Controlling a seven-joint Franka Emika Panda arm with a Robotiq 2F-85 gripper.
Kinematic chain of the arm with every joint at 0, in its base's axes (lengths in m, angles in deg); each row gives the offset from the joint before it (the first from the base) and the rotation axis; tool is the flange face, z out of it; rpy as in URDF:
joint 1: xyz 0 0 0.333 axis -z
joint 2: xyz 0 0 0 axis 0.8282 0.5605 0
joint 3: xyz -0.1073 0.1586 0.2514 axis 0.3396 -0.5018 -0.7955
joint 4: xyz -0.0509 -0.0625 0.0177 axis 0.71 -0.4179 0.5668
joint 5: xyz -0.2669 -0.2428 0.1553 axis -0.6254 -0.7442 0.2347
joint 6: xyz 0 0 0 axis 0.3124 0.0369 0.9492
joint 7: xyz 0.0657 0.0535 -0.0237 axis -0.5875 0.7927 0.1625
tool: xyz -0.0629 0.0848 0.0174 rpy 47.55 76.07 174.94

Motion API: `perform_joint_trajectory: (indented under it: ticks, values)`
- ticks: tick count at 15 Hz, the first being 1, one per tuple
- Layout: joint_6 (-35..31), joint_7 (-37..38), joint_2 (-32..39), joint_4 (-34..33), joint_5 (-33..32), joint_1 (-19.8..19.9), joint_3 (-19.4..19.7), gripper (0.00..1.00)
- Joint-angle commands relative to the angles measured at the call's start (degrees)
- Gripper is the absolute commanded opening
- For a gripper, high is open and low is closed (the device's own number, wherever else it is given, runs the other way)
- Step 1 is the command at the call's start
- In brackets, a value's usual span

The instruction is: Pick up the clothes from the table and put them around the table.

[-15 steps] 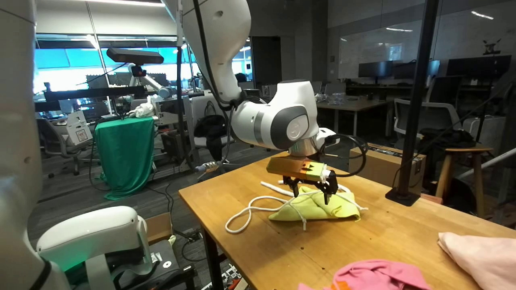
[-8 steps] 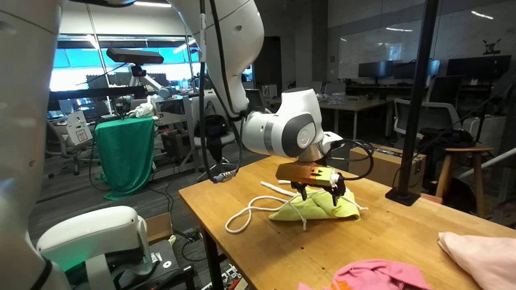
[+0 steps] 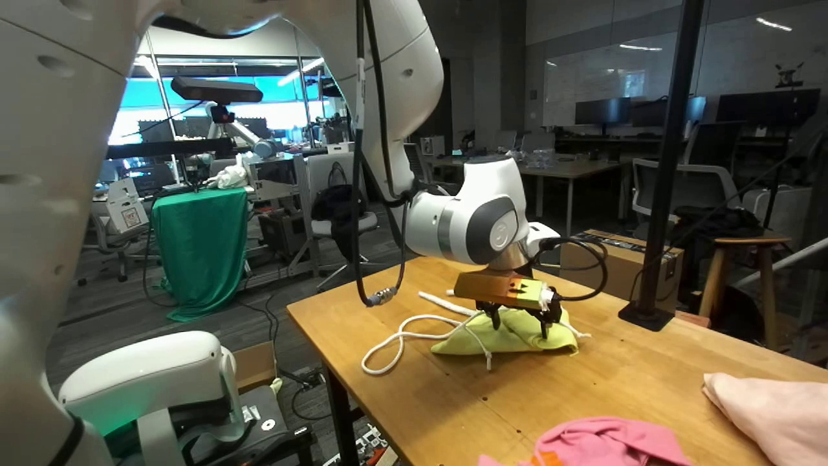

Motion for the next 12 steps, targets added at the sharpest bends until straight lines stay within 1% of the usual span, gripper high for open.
perform_joint_trajectory:
  ticks: [1, 2, 4, 6, 7, 9, 10, 12]
  values:
    - [-0.3, 0.9, 2.3, -3.1, -0.3, -0.4, 0.9, 1.0]
    - [-0.2, 0.9, 2.7, -3.5, -0.3, -0.3, 1.1, 0.99]
    - [-0.2, 0.8, 3.4, -4.1, -0.6, -0.4, 1.6, 0.77]
    - [0.3, 0.6, 3.8, -4.6, -0.4, -0.2, 1.6, 0.63]
    - [0.5, 0.6, 4.0, -4.9, -0.4, -0.1, 1.7, 0.53]
    - [0.4, 0.6, 4.1, -5.0, -0.5, -0.1, 1.7, 0.39]
    - [0.4, 0.6, 4.0, -4.9, -0.5, -0.1, 1.7, 0.31]
    - [0.0, 1.4, 3.6, -4.5, -1.0, -0.8, 2.7, 0.16]
